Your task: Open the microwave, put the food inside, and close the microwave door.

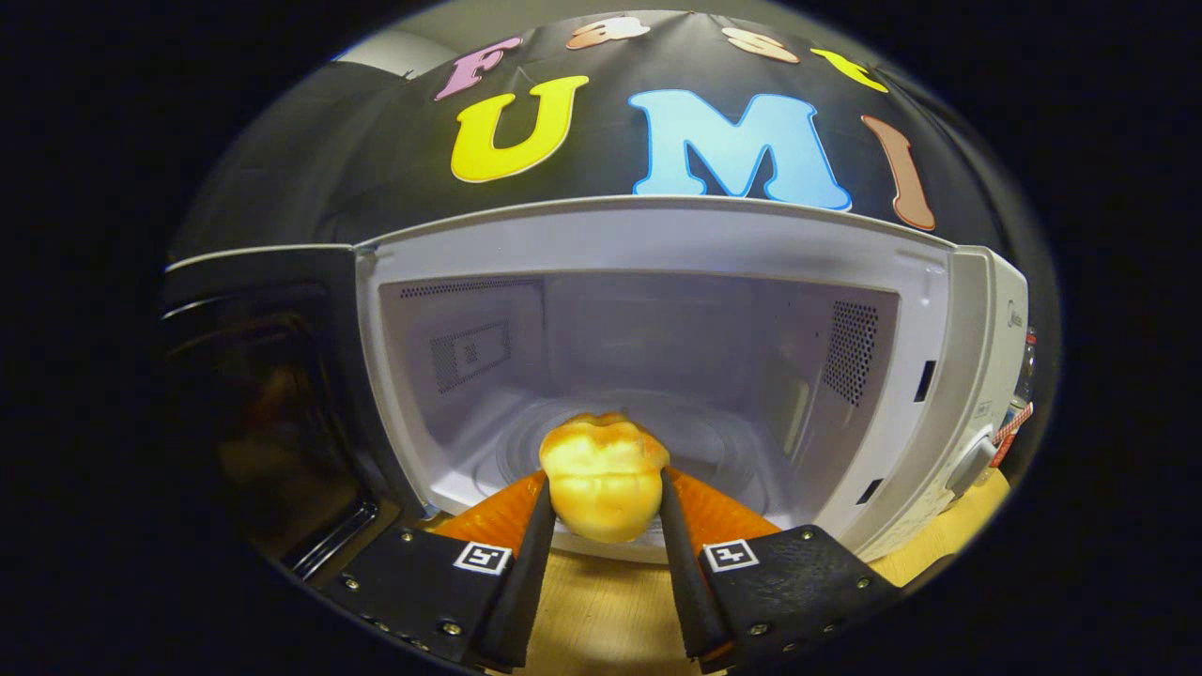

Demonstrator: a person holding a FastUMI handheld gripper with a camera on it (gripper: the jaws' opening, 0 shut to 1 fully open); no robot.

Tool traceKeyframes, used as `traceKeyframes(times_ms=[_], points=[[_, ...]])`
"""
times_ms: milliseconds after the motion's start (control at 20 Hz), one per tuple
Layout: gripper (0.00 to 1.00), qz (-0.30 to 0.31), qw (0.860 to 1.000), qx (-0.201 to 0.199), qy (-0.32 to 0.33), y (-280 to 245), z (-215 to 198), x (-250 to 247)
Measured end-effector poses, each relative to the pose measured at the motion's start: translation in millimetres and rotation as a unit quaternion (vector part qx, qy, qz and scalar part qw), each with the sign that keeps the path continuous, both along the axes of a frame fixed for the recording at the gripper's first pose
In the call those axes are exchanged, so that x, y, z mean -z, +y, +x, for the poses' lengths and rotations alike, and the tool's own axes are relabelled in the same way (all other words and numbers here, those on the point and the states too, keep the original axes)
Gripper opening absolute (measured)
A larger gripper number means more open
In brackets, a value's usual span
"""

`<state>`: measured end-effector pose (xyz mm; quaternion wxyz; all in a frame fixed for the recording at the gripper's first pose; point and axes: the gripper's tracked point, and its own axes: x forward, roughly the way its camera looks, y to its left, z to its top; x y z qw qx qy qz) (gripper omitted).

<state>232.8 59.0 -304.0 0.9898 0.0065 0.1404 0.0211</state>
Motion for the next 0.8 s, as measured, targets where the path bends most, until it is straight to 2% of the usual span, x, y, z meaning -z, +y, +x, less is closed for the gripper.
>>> traceKeyframes(times_ms=[300, 550, 800], points=[[0.60, 0.084, 0.996, 0.005, 0.017, 6, 19, 14], [0.60, 0.189, 0.981, 0.023, 0.030, 23, 30, 24], [0.61, 0.237, 0.970, 0.043, 0.017, 29, 45, 23]])
